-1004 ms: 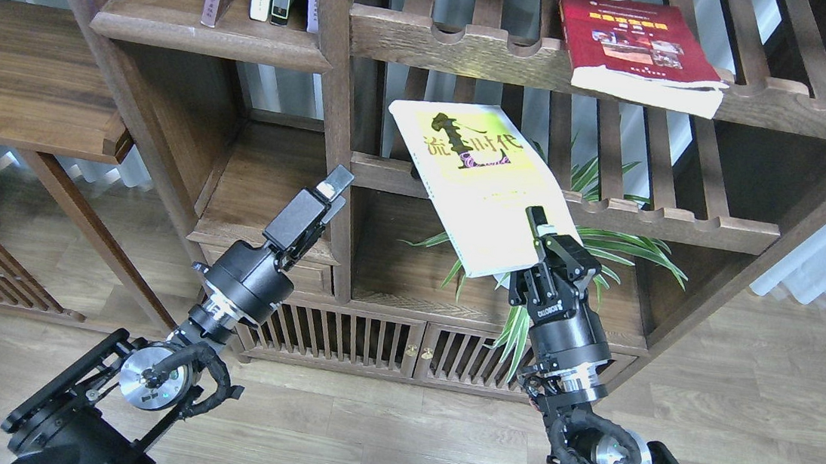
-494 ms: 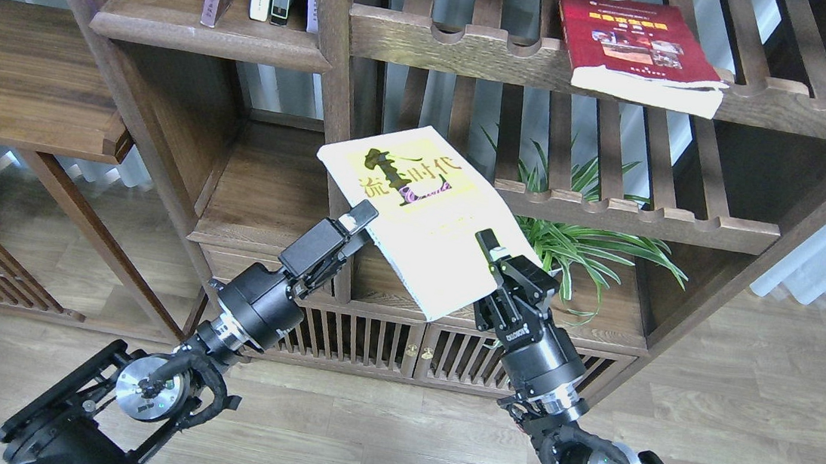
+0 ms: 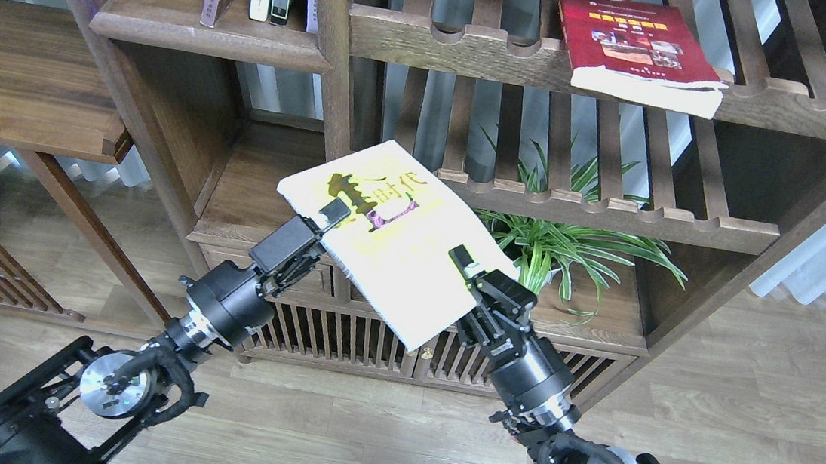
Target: Organize books on shelf
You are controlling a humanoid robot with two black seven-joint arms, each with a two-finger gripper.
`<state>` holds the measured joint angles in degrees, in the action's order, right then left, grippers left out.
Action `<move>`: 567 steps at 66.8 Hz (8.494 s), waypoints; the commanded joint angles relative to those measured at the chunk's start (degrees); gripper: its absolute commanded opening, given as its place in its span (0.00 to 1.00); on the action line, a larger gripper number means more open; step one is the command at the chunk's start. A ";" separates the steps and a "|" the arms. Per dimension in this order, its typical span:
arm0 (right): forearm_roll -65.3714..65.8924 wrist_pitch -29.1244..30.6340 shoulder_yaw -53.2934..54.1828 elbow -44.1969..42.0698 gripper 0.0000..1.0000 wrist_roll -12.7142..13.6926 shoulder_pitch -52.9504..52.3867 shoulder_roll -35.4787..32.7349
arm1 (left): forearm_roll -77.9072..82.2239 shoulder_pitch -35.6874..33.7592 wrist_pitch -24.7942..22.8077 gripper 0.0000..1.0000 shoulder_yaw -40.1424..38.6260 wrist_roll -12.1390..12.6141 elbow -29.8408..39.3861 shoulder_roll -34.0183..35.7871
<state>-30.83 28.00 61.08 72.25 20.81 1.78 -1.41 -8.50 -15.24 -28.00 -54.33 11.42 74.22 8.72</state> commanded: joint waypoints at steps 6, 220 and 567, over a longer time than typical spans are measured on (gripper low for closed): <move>0.25 0.00 -1.32 0.00 0.05 0.02 -0.02 0.53 | -0.03 0.65 0.00 0.85 0.10 -0.08 0.04 0.16; 9.39 0.00 -1.32 -7.65 0.97 -1.74 -3.62 1.41 | 8.15 -6.29 0.00 0.05 -38.49 12.40 4.96 6.93; 9.92 0.00 -4.14 -6.68 0.98 -2.70 -3.71 1.41 | 45.16 -55.53 0.00 0.47 -14.93 -29.18 -34.52 5.25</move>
<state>-20.73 28.00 56.06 64.78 18.19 -1.85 0.00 40.24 -72.92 -27.98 -69.22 -17.82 36.36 12.85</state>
